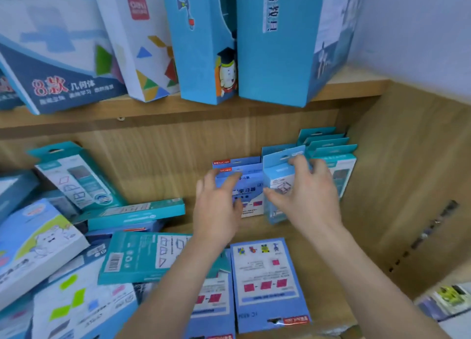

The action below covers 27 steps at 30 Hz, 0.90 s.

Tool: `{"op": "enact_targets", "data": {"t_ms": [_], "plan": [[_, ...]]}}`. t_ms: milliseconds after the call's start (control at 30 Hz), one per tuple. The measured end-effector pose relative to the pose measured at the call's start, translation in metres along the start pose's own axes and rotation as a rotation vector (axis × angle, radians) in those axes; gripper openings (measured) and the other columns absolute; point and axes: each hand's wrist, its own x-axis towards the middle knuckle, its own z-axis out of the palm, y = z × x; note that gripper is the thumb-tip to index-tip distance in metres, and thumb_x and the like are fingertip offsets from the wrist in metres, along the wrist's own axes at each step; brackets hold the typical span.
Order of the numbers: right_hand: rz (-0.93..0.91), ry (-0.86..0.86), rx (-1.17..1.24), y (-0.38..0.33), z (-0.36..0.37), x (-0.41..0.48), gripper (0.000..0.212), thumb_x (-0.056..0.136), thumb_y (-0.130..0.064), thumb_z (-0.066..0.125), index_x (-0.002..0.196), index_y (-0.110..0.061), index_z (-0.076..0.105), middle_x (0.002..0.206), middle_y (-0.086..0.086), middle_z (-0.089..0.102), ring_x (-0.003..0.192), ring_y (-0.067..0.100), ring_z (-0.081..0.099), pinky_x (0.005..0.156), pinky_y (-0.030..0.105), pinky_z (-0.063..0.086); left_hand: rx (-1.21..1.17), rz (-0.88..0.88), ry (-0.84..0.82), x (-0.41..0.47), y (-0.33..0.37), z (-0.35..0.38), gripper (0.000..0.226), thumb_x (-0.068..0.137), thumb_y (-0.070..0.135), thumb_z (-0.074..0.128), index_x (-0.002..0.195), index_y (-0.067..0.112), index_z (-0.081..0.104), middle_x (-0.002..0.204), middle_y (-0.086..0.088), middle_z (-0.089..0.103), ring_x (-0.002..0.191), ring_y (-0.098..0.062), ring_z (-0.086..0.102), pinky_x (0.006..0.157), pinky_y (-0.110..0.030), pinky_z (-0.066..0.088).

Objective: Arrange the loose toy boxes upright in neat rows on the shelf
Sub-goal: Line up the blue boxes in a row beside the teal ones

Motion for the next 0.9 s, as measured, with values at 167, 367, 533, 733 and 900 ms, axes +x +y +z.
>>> {"op": "enact_targets", "data": {"t_ms": [167,367,533,733,900], "plan": [[-0.068,0.097,-0.169,0.007,0.031,0.009,0.067,0.062,-0.049,0.078,0.109,-0.005,0.057,0.113,0.021,0.05,0.105,0.036,0.043,0.081,0.041,0.046,-0.055,-0.13,0.001,0.014,-0.016,0.019,0.055,0.088,0.027,0.063,0.137,0.041,0.043,0.149,-0.012,0.028,0.115,-0.031,0.049,0.1,-0.036,0.038],[-0.187,-0.02,-0.272,0.02,0.039,0.019,0.062,0.059,-0.047,0.082,0.098,-0.003,0.063,0.104,0.017,0.058,0.102,0.034,0.052,0.07,0.039,0.052,-0.175,-0.176,0.0,0.018,-0.021,0.023,0.039,0.089,0.029,0.061,0.126,0.041,0.053,0.089,-0.01,0.07,0.071,-0.026,0.062,0.072,-0.034,0.051],[-0.24,-0.156,-0.381,0.022,0.043,0.017,0.068,0.047,-0.022,0.092,0.102,-0.011,0.053,0.11,0.016,0.059,0.099,0.031,0.057,0.056,0.035,0.052,-0.171,-0.212,0.048,0.022,-0.021,0.026,0.032,0.088,0.03,0.061,0.119,0.036,0.055,0.064,-0.006,0.061,0.069,-0.029,0.062,0.068,-0.035,0.05],[-0.242,-0.126,-0.341,0.024,0.044,0.018,0.063,0.049,-0.011,0.089,0.1,-0.01,0.052,0.101,0.016,0.057,0.094,0.032,0.055,0.051,0.034,0.05,-0.085,-0.204,0.029,0.025,-0.017,0.028,0.03,0.092,0.034,0.054,0.119,0.032,0.041,0.077,-0.008,0.067,0.076,-0.032,0.064,0.067,-0.035,0.046],[-0.224,-0.134,-0.33,0.024,0.044,0.017,0.056,0.056,-0.004,0.083,0.103,-0.009,0.052,0.106,0.017,0.054,0.099,0.033,0.053,0.046,0.034,0.049,-0.087,-0.182,0.025,0.025,-0.019,0.029,0.03,0.092,0.033,0.054,0.119,0.032,0.04,0.074,-0.008,0.067,0.074,-0.033,0.064,0.066,-0.036,0.047]]}}
